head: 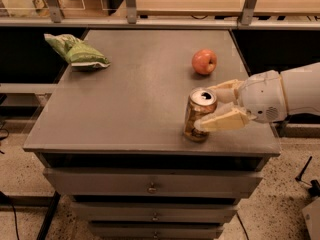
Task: Move orange can near green jalapeno chip bag
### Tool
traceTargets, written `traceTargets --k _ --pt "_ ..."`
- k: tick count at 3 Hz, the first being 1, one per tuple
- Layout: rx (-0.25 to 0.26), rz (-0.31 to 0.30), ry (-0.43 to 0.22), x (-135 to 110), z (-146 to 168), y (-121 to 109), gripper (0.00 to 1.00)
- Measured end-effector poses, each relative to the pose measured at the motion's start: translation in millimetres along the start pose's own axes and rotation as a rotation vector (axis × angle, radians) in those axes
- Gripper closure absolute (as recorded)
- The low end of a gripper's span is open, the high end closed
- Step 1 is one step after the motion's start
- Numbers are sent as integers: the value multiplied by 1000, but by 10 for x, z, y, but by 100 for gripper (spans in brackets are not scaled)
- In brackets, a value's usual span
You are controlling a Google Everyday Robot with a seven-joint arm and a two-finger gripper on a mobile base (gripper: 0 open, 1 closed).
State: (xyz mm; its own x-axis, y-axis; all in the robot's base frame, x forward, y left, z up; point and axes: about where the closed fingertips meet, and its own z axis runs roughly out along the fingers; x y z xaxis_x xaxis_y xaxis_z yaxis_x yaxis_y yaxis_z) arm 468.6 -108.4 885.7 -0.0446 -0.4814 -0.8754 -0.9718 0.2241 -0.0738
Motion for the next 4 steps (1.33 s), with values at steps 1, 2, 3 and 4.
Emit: traceTargets --k 1,2,3,4 --pt "-11 29 5 5 26 10 62" --pt "-14 27 5 -9 40 18 85" --pt "-17 24 5 -23 56 27 100" --pt "-17 23 4 -24 62 16 100"
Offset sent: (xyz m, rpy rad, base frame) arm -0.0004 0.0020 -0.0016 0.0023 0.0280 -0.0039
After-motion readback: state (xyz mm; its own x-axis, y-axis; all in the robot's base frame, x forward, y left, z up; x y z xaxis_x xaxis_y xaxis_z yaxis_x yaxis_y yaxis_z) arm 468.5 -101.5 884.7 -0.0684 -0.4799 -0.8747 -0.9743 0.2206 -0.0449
